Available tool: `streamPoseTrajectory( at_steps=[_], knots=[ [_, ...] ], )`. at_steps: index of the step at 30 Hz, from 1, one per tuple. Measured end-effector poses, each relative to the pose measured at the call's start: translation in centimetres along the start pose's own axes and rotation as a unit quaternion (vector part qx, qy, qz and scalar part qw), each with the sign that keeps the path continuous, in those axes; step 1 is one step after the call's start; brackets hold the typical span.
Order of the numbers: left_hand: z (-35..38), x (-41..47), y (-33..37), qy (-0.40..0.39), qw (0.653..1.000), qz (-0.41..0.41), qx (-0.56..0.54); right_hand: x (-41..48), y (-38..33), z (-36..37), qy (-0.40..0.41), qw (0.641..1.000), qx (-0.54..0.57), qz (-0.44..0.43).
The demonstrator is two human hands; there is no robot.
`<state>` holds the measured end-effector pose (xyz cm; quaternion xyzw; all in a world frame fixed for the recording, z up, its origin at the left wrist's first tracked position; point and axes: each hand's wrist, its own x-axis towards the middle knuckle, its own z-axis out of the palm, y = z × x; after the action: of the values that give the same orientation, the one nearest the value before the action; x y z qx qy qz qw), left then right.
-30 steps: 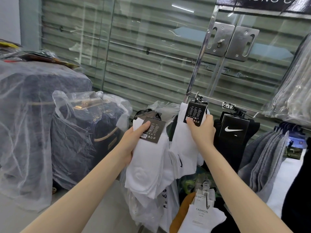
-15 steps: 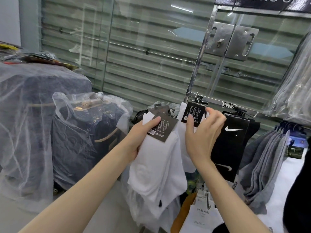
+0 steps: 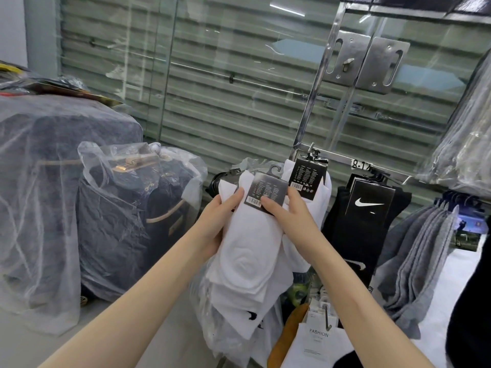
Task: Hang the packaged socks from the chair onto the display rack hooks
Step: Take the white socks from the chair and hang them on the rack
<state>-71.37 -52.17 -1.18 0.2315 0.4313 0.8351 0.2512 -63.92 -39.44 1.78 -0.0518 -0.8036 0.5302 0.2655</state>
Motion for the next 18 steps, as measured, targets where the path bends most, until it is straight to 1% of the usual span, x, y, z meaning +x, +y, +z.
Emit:
streamPoseTrajectory(
  at_steps=[3,5,7,9,14,16,18],
  knots=[
    [0.0,0.2,-0.4,0.015,1.0,0.017,0.008,0.4,-0.4,-0.4,0.018,0.999,0.024,0.016],
    [0.1,0.4,-0.6,0.018,0.999,0.029,0.007,0.6,-0.7,-0.6,0.015,0.999,0.029,0.022],
    [0.1,0.6,-0.7,0.012,0.999,0.029,0.0,0.6,-1.1,-0.9,0.009,1.0,0.02,0.021],
    [0.2,0.6,-0.9,0.013,1.0,0.026,-0.004,0.6,-1.3,-1.2,0.019,0.999,0.029,0.018],
    [0.1,0.9,-1.0,0.085,0.996,0.035,-0.02,1.3,-1.9,-3.0,0.071,0.993,0.089,0.043],
    [-0.2,0.9,-1.0,0.113,0.993,0.026,-0.028,2.1,-2.5,-3.9,0.076,0.993,0.087,0.04],
    [-0.5,0.8,-1.0,0.13,0.991,0.021,-0.033,2.7,-3.0,-4.7,0.089,0.994,0.064,0.018]
  ],
)
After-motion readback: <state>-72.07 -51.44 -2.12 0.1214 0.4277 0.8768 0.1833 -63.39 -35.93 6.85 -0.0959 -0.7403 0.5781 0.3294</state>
